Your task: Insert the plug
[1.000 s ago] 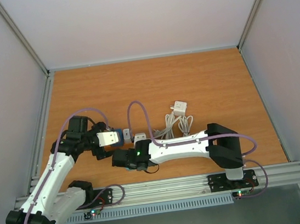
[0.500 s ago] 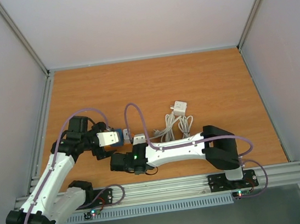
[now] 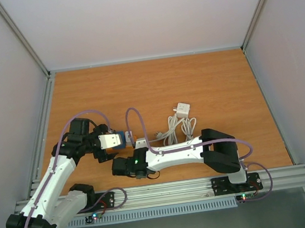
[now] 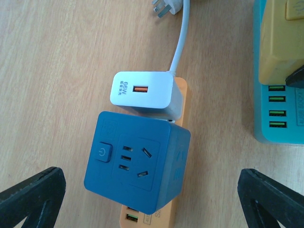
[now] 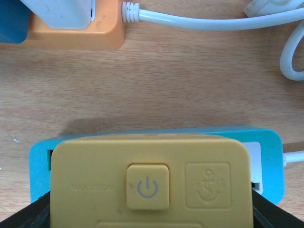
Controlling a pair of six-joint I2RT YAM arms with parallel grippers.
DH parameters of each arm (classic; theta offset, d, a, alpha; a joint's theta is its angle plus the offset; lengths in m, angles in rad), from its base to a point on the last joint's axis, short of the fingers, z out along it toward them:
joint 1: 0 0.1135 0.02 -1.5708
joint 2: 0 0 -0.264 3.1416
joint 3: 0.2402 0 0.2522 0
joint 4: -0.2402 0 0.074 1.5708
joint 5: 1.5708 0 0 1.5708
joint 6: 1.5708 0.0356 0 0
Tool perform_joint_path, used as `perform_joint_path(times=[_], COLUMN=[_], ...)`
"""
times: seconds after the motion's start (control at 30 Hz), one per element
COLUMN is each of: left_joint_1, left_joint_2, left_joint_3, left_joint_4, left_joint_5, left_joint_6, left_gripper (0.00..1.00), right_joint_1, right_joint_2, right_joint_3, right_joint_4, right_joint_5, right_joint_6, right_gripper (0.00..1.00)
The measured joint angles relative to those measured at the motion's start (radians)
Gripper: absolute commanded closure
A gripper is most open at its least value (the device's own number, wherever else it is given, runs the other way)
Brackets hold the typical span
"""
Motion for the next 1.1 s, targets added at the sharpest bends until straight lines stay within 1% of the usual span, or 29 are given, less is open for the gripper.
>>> perform_joint_path(times=[0.23, 0.47, 0.5, 0.53, 0.57, 0.6, 0.7, 0.77, 0.9, 1.03, 1.1], left_joint_1=[0.0, 0.0, 0.0, 0.0, 0.0, 0.0, 0.0, 0.0, 0.0, 0.0, 0.0], left_joint_2=[0.002, 0.003, 0.003, 0.003, 0.003, 0.003, 0.003, 0.003, 0.003, 0.002, 0.001], left_joint_3=[0.0, 0.0, 0.0, 0.0, 0.0, 0.0, 0.0, 0.0, 0.005, 0.017, 0.018], left_joint_4=[0.0, 0.0, 0.0, 0.0, 0.0, 0.0, 0.0, 0.0, -0.003, -0.004, -0.006], left_joint_5=[0.0, 0.001, 0.001, 0.001, 0.001, 0.001, 0.001, 0.001, 0.0, 0.0, 0.0], left_joint_6=[0.0, 0.0, 0.0, 0.0, 0.0, 0.0, 0.0, 0.0, 0.0, 0.0, 0.0], left_gripper=[0.0, 0.0, 0.0, 0.0, 0.0, 0.0, 0.0, 0.0, 0.0, 0.0, 0.0], right_joint_1=[0.0, -0.002, -0.003, -0.003, -0.005, -0.006, -0.009, -0.017, -0.027, -0.029, -0.026], right_joint_2=[-0.003, -0.032, -0.035, -0.037, -0.038, -0.039, -0.039, -0.039, -0.039, -0.047, -0.066], right_joint_3=[-0.016, -0.072, -0.076, -0.077, -0.077, -0.076, -0.067, -0.056, -0.032, 0.01, 0.014], right_joint_4=[0.018, 0.078, 0.083, 0.085, 0.085, 0.084, 0.074, 0.061, 0.018, -0.003, -0.004], right_joint_5=[0.003, -0.01, -0.011, -0.012, -0.014, -0.016, -0.017, -0.025, -0.032, -0.031, -0.032], right_joint_6=[-0.002, -0.011, -0.011, -0.012, -0.013, -0.013, -0.015, -0.022, -0.039, -0.05, -0.055], right_gripper=[0.99, 0.99, 0.97, 0.8, 0.61, 0.49, 0.21, 0.14, 0.02, 0.02, 0.07])
